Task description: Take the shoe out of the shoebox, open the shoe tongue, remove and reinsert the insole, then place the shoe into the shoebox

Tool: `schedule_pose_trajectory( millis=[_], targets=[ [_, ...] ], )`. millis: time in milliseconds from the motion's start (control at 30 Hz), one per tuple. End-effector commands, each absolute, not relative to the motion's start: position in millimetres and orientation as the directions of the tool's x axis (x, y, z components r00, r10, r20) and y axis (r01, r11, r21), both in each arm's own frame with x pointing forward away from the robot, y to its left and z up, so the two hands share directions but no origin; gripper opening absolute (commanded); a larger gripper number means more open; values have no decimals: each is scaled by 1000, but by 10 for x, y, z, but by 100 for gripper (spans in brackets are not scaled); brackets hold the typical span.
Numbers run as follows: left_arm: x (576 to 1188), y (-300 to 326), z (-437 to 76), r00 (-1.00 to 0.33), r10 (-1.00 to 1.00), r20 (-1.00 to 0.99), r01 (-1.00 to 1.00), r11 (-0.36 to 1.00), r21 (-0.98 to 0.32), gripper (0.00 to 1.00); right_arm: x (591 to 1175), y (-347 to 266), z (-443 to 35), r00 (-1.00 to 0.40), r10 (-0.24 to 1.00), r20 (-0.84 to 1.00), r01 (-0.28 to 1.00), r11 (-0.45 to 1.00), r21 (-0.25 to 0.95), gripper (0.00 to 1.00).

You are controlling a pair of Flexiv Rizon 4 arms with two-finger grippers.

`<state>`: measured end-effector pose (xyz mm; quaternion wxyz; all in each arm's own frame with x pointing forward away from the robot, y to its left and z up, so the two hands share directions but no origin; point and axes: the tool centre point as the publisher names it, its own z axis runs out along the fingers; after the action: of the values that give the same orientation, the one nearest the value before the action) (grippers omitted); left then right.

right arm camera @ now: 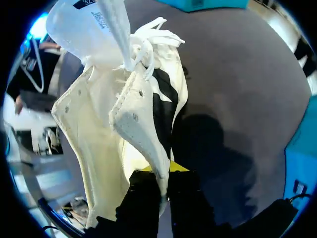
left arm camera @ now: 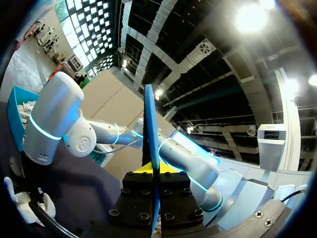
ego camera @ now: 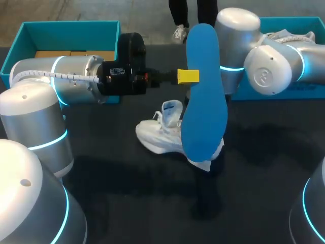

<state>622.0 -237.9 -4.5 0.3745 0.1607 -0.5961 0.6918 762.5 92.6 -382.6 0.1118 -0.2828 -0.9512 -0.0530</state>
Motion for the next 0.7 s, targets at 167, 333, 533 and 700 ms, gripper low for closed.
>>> schedule_pose_trajectory(
  millis=[167,333,533,700],
  targets=[
    [6205,-2370,-56,-668,327,668,-710,-13,-704,0,7387,857,-3606,-445,872,204,894,444,50,0],
    [6205,-2370,-56,-668,327,668,-710,-13,-704,0,7298,892,-3585,-309,942,135,950,311,4,0],
    [6205,-2370,-56,-668,327,668,-710,-13,-704,0,7290,974,-3567,-154,984,84,988,153,22,0],
    [6205,-2370,-56,-668,327,668,-710,-13,-704,0,7307,1046,-3630,-89,991,101,996,86,25,0]
  ],
)
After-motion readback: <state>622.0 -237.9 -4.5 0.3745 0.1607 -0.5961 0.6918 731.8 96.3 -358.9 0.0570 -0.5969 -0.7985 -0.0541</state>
